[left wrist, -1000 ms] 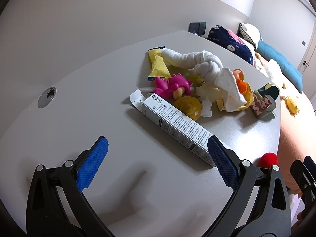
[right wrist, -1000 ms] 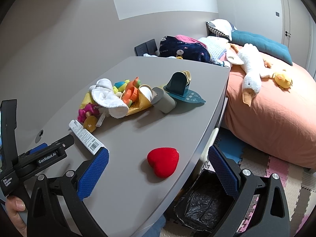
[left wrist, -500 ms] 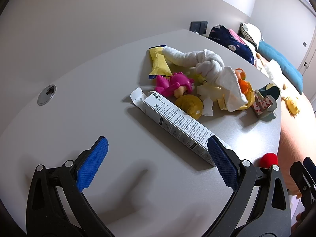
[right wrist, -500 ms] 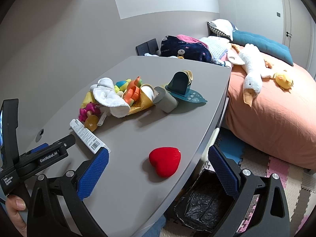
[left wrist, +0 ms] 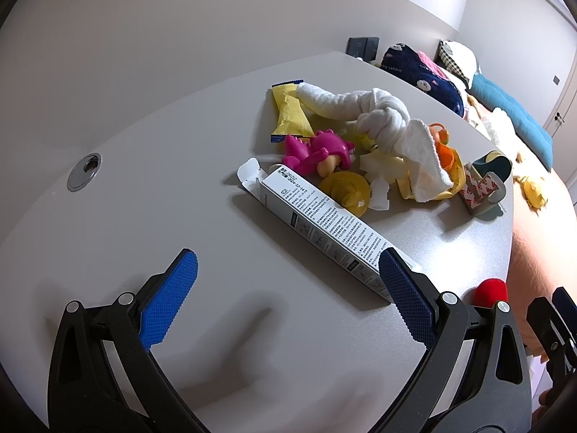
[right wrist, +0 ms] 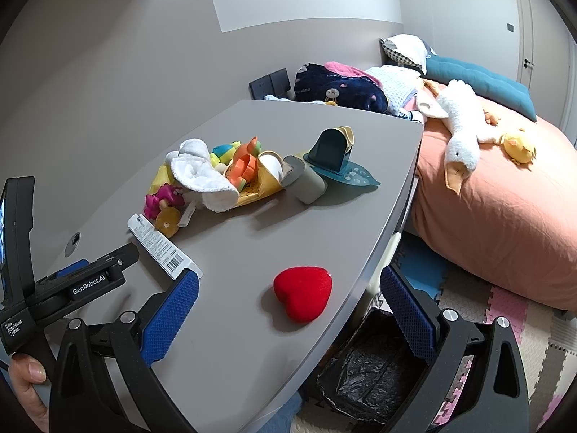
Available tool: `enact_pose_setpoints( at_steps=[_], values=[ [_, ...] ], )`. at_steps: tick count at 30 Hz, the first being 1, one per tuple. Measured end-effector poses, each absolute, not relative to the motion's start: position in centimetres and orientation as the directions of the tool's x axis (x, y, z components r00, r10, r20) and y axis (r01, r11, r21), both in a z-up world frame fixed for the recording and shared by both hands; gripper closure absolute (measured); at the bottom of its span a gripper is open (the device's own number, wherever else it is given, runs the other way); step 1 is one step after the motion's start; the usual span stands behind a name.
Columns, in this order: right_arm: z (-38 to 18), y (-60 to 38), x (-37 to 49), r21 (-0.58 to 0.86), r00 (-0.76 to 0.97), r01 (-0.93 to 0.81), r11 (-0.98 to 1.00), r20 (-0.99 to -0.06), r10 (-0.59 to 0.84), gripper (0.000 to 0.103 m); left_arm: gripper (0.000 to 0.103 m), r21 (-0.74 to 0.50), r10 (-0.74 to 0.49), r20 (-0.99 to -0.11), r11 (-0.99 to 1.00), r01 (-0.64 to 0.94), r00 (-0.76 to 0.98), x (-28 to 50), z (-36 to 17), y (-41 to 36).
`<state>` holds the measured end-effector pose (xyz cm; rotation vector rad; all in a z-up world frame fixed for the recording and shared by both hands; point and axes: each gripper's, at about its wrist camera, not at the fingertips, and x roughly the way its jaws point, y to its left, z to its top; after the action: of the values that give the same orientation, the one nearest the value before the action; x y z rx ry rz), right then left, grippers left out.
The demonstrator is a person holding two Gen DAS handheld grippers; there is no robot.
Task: Collect trash
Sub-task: 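Move the right tool toward the red heart while the left tool approaches the white box, then close the right tool on the red heart while the left tool grasps the white box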
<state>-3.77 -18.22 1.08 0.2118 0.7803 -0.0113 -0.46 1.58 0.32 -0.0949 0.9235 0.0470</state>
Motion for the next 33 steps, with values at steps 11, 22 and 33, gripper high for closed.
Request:
enact_pose_setpoints(
  at_steps=[11, 22, 33],
  values=[
    [0.6, -18.1, -3.6, 0.173, 0.704, 0.088, 0.981, -0.707, 0.061, 0.003, 0.006, -0.071, -0.007, -0.808, 0.994, -0.086, 0.590, -0.3, 0.0, 1.4],
    [-1.4, -18.5, -2.7, 0.144, 0.679, 0.075, 0.987, -0.732, 0.056, 0.003, 0.006, -0.061, 0.007, -0.844, 0.992, -0.109, 0.536, 1.8, -1.9, 0.1],
    [-3.0, -18.2, -1.3, 0.109, 0.659, 0.042, 0.993, -0.750, 0.055, 0.017, 0.006, -0.017, 0.047, -0.828, 0.994, -0.110, 0.559, 3.1, -1.7, -0.4]
  ],
)
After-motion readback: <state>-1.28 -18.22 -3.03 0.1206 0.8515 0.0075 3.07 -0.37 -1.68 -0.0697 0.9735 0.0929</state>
